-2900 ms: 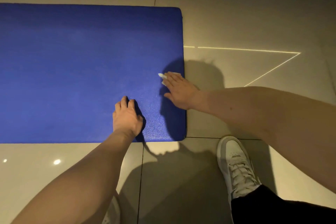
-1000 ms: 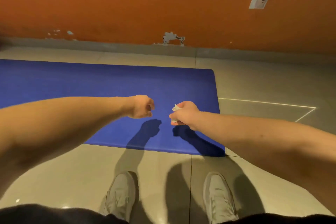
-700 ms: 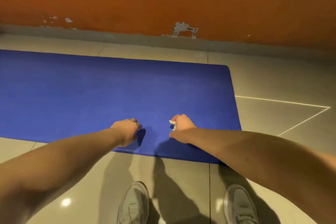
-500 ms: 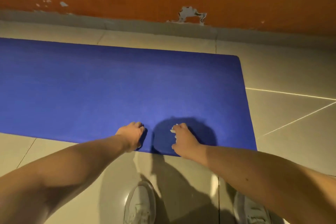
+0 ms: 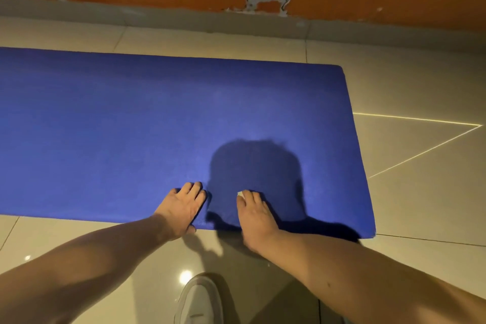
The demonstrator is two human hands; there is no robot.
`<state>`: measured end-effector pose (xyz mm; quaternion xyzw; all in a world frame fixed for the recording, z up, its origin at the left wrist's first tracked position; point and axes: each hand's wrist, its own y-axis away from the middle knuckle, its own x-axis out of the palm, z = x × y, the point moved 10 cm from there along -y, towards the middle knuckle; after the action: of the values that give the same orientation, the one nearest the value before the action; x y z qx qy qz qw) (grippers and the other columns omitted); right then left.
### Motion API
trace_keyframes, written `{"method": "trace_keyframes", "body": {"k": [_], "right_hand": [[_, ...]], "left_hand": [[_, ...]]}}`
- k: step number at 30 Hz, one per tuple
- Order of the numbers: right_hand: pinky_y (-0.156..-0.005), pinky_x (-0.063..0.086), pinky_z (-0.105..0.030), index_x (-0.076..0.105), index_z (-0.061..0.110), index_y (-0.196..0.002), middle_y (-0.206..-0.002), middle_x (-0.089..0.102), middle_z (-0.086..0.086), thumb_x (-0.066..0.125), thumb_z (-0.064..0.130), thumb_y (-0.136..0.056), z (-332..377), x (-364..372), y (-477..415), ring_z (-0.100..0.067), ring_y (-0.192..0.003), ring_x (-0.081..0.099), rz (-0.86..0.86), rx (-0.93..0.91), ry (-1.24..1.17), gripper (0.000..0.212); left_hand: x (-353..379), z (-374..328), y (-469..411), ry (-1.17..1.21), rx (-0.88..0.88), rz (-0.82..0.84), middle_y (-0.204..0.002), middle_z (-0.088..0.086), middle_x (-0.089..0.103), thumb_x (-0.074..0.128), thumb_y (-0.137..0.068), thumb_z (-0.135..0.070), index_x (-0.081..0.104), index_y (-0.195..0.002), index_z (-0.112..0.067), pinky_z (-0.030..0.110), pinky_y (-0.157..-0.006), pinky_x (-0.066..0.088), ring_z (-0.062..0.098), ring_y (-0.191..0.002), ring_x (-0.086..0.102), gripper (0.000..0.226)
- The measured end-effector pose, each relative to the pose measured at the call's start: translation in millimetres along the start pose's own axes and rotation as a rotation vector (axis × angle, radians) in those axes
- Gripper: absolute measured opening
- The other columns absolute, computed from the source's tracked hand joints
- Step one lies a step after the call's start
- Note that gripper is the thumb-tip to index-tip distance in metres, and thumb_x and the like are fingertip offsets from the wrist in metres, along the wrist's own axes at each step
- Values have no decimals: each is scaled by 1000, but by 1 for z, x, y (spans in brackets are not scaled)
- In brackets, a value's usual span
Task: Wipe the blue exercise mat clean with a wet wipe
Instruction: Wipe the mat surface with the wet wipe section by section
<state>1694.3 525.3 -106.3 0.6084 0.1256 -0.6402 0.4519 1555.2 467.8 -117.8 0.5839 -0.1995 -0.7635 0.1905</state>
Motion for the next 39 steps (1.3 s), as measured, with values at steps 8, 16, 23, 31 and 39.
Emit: {"method": "trace_keyframes", "body": {"k": [8,16,23,31,39], "right_hand": [[-120,26,-38,9,0,-159,-159,18,-14,75,3,-84,5,5,-1,-33,-145,24,22,11,87,100],[-111,36,-43,30,3,-150,-146,34,-15,74,17,-86,16,-19,-6,-33,-132,37,2,-32,269,79],[-84,41,-43,57,11,-123,-121,50,-8,61,31,-90,28,-88,3,-30,-113,48,-100,-144,297,38],[-70,31,-34,49,17,-95,-99,42,1,50,29,-94,49,-194,22,-20,-92,37,-182,-174,231,12],[-66,40,-32,65,19,-100,-98,52,3,55,28,-85,63,-268,43,-20,-91,49,-324,-161,206,20]], "left_hand": [[-4,-7,1,-126,75,16,-150,18,24,55,-88,-51,24,-148,-5,38,-88,43,35,-129,34,82],[-22,16,13,38,146,86,-156,9,27,44,-89,-54,26,-151,-16,44,-95,50,28,-140,31,74],[-47,47,51,165,28,-64,-161,-5,23,40,-92,-67,22,-156,-22,36,-107,40,18,-141,32,80],[-47,182,130,194,-491,-88,-129,-3,50,59,-95,-40,44,-137,-23,31,-91,44,20,-120,46,48],[-110,229,173,236,-626,-384,-104,-3,67,46,-104,-31,57,-122,-25,30,-74,45,20,-101,54,23]]}}
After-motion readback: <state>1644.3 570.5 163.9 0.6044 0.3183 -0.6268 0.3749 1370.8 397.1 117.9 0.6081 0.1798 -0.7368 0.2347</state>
